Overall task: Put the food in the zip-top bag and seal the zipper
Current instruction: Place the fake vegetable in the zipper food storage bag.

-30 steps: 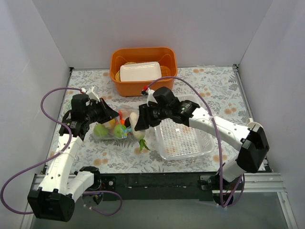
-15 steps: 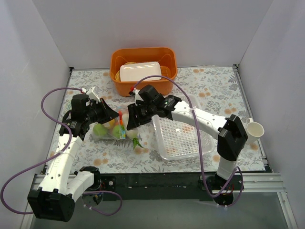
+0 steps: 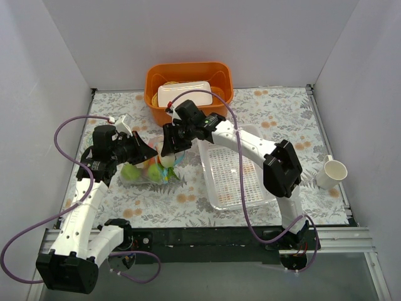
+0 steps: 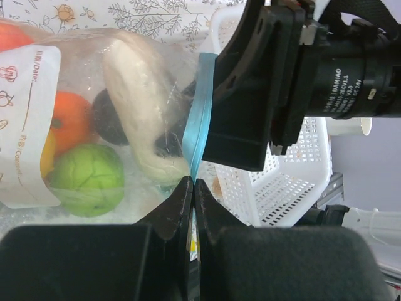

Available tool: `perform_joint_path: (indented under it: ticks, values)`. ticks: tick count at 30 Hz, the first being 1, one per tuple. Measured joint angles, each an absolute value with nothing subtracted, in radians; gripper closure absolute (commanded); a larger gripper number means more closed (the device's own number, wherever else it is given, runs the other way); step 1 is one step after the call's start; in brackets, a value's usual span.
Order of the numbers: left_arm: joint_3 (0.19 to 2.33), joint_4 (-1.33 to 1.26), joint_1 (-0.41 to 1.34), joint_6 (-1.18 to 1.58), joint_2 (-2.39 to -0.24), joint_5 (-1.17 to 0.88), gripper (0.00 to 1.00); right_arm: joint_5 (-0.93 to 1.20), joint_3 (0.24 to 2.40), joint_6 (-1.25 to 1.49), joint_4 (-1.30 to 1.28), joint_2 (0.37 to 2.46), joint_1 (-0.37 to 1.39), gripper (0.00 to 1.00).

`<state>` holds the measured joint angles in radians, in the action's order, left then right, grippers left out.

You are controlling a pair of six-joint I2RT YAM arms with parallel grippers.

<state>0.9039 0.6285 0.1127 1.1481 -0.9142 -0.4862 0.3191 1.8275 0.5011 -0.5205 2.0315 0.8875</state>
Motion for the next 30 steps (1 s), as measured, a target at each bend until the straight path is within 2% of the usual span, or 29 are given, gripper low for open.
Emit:
perform_joint_path:
  ticks: [16, 22, 25, 26, 29, 30]
  values:
    - [0.847, 0.641, 0.112, 1.159, -0.892, -0.545, 1.0, 0.458, 1.708, 0.889, -0.205, 2.037, 0.854, 0.63]
    - [0.848, 0.624, 0.11, 1.177, -0.892, -0.566, 1.0, 0.425, 1.675, 0.96, -0.161, 2.037, 0.88, 0.59]
    - [0.848, 0.617, 0.11, 1.186, -0.894, -0.569, 1.0, 0.374, 1.699, 0.938, -0.194, 2.038, 0.901, 0.44]
    - [0.849, 0.617, 0.11, 1.187, -0.896, -0.566, 1.0, 0.355, 1.708, 0.926, -0.208, 2.038, 0.91, 0.36]
    - [0.86, 0.622, 0.11, 1.187, -0.897, -0.548, 1.0, 0.295, 1.737, 0.878, -0.252, 2.038, 0.934, 0.27]
    - [0.866, 0.625, 0.11, 1.187, -0.898, -0.539, 1.0, 0.277, 1.747, 0.855, -0.273, 2.038, 0.94, 0.19]
